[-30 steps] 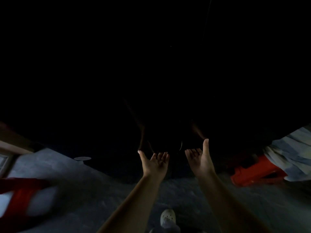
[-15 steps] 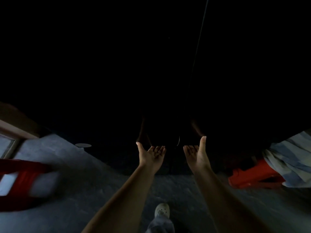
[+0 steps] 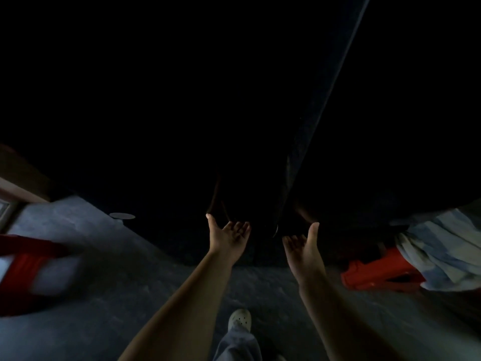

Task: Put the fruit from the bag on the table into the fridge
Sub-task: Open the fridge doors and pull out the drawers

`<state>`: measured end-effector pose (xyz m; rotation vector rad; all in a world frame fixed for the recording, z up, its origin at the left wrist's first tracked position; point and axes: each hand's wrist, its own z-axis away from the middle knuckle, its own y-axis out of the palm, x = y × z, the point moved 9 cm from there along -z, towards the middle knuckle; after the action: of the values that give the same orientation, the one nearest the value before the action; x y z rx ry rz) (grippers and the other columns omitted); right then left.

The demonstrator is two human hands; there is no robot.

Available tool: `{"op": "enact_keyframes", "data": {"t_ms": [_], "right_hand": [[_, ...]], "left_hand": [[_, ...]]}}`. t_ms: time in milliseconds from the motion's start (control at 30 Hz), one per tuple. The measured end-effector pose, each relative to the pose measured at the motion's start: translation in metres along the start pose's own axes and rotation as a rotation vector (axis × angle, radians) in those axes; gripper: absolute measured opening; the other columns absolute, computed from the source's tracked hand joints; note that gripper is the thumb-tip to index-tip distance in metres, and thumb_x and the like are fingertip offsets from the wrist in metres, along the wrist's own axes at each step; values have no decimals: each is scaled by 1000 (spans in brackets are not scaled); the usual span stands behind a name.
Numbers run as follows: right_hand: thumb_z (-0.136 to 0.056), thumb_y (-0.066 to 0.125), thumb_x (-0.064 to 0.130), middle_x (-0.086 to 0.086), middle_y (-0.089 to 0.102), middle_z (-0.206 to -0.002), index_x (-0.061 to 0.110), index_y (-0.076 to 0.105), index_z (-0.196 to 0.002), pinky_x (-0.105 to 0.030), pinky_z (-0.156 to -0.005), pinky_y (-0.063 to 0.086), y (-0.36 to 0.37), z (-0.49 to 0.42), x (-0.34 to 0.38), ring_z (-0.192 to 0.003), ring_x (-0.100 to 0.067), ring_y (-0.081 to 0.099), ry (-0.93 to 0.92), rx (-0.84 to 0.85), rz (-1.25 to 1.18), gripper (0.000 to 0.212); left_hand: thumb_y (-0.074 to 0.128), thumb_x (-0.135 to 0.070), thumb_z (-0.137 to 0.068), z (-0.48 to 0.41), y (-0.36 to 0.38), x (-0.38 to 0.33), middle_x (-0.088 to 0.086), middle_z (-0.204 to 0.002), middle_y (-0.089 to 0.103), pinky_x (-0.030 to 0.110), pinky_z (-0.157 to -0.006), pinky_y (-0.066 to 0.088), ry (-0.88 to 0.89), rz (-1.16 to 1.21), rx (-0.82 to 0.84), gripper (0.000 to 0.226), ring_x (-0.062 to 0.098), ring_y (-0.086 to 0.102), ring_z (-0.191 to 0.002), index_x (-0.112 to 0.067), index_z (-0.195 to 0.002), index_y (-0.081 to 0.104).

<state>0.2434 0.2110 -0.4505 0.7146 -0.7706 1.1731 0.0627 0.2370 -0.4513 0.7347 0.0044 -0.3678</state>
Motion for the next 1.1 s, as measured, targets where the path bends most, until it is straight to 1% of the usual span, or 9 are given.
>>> {"op": "enact_keyframes", "data": {"t_ms": [67, 167, 400, 467, 533, 633, 800, 933, 1100], "right_hand": [[-70, 60, 74, -6, 44, -143, 63, -21, -131, -40, -98, 42, -13, 4, -14, -118, -18, 52, -29, -15, 294, 102], [-83, 59, 57, 1, 47, -142, 70, -24, -123, -35, -97, 37, -20, 2, -15, -119, -9, 49, -69, -9, 389, 93], [-88, 59, 46, -4, 54, -131, 41, -15, -144, -35, -94, 43, -16, 10, -4, -108, -12, 54, -115, -10, 399, 93], [-78, 61, 61, -10, 50, -134, 25, -3, -150, -35, -97, 44, -17, 8, -5, -114, -18, 54, -102, 0, 234, 102], [-63, 60, 78, -12, 47, -137, 9, 32, -141, -37, -104, 42, -17, 5, -17, -121, -25, 52, 51, -6, -209, 108], [-71, 59, 67, -10, 53, -125, 6, 48, -125, -37, -107, 39, -15, 4, -25, -111, -22, 54, 188, -65, -544, 82], [-61, 65, 63, -13, 54, -117, 9, 54, -105, -34, -98, 45, -9, 3, -20, -98, -22, 59, 172, -55, -590, 70], [-76, 58, 61, -10, 52, -111, 10, 47, -123, -37, -106, 40, -8, 3, -16, -112, -25, 53, 179, -37, -620, 70], [-75, 56, 63, -8, 58, -112, 11, 51, -118, -34, -100, 42, -9, 9, -15, -99, -19, 58, 180, -33, -606, 68]], "left_hand": [[36, -71, -86, 1, -1, 1, 23, -150, 27, 42, -115, 24, 11, 3, -14, 95, 36, 31, -137, 0, -147, 20], [38, -69, -87, 1, -2, 1, 22, -151, 27, 43, -114, 25, 27, -3, -25, 92, 35, 31, -137, -1, -147, 19], [37, -70, -87, 6, -4, 3, 22, -143, 38, 42, -113, 28, 39, -57, -12, 90, 35, 40, -130, 0, -143, 30], [37, -70, -86, 8, -9, 3, 22, -145, 36, 42, -114, 28, 35, -72, -24, 91, 35, 39, -132, -1, -144, 28], [38, -72, -85, 12, -18, 3, 21, -149, 30, 42, -114, 27, 28, -91, -47, 94, 35, 35, -135, -2, -147, 22], [39, -73, -84, 22, -36, 4, 22, -152, 23, 44, -114, 25, 18, -103, -64, 98, 36, 29, -138, -3, -148, 16], [41, -69, -86, 36, -53, 3, 22, -153, 22, 44, -115, 24, -4, -119, -57, 94, 37, 28, -138, -4, -148, 15], [37, -65, -90, 40, -58, 5, 22, -146, 36, 43, -113, 26, 0, -152, -37, 84, 35, 34, -135, -2, -145, 27], [32, -64, -92, 43, -65, 10, 17, -139, 47, 41, -112, 27, 1, -186, 6, 77, 30, 41, -131, -5, -141, 39]]}}
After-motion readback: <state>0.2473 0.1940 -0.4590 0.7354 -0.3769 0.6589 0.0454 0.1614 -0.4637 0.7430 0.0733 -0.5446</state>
